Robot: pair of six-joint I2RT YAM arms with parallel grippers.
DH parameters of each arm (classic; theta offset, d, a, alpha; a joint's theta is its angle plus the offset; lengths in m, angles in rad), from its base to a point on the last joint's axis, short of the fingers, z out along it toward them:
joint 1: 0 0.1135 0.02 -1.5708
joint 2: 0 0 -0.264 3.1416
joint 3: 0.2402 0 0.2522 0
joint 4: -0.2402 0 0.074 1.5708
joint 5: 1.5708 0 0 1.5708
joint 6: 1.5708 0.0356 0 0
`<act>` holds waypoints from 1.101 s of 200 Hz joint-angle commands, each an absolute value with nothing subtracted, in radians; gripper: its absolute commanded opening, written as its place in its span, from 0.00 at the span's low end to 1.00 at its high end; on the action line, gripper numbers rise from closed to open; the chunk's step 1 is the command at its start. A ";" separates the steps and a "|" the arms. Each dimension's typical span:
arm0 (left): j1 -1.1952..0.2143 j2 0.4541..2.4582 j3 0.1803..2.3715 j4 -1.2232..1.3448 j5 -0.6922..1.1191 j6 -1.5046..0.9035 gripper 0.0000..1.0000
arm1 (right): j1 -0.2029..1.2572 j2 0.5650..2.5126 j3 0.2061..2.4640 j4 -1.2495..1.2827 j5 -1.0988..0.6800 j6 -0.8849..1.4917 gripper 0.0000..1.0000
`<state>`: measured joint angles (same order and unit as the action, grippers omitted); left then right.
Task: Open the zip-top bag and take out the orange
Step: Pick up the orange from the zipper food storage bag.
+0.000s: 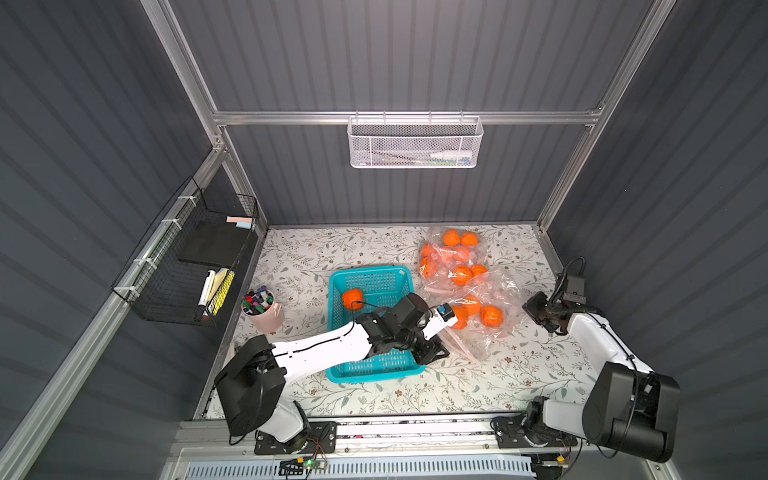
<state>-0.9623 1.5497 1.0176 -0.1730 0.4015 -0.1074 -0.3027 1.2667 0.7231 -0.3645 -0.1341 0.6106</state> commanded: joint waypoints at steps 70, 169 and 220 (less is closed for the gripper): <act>-0.973 1.820 1.235 -0.143 0.290 -0.045 0.18 | -0.374 1.233 0.680 -0.371 -0.129 0.615 0.01; -0.973 1.907 1.248 -0.123 0.246 -0.024 0.17 | -0.384 1.244 0.668 -0.351 -0.160 0.617 0.00; -0.973 1.958 1.301 -0.039 0.228 -0.054 0.23 | -0.384 1.251 0.664 -0.347 -0.177 0.615 0.00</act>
